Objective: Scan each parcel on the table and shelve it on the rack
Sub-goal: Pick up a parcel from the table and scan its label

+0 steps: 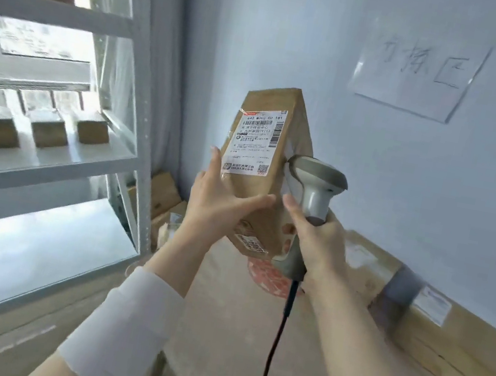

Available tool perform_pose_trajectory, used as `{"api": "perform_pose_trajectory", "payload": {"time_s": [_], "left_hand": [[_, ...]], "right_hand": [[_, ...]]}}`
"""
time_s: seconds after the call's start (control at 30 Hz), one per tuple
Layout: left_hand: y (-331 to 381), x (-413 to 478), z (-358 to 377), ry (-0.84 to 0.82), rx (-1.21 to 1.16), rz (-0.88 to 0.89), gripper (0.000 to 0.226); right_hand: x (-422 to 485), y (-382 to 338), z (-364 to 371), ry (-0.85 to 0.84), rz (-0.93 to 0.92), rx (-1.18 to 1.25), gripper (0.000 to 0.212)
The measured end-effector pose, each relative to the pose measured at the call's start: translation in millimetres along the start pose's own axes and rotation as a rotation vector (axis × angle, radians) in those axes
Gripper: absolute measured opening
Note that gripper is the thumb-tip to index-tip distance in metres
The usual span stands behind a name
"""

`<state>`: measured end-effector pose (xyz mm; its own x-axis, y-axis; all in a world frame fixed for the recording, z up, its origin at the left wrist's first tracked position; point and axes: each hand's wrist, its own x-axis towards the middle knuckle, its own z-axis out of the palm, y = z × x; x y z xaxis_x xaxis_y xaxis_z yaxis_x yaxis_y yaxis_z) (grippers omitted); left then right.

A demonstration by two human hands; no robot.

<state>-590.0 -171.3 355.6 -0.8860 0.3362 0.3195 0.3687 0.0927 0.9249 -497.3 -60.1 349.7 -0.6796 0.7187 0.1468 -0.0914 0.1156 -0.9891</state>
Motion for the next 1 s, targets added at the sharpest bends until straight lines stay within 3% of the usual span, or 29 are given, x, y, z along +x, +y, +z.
{"api": "perform_pose_trajectory", "payload": {"time_s": [0.13,0.23,0.47,0.6,0.83,1.0], "left_hand": [[-4,50,-90,0.134,0.106,0.126,0.122],[-14,92,-151,0.223,0.119,0.201,0.103],[-9,186,-257,0.323,-0.054,0.344,0.06],[-13,222,-293,0.315,-0.143,0.432,0.066],[6,267,-355,0.384,-0.005,0.636,0.062],[38,301,-418,0.424,0.173,0.672,0.059]], "right_hand": [[25,-29,106,-0.151,-0.072,0.057,0.031],[50,-49,178,-0.195,-0.091,0.151,0.031],[104,-98,311,-0.368,-0.022,0.417,0.043],[131,-117,358,-0.444,-0.123,0.426,0.06],[169,-166,427,-0.593,-0.245,0.434,0.034],[188,-219,489,-0.684,-0.249,0.493,0.044]]}}
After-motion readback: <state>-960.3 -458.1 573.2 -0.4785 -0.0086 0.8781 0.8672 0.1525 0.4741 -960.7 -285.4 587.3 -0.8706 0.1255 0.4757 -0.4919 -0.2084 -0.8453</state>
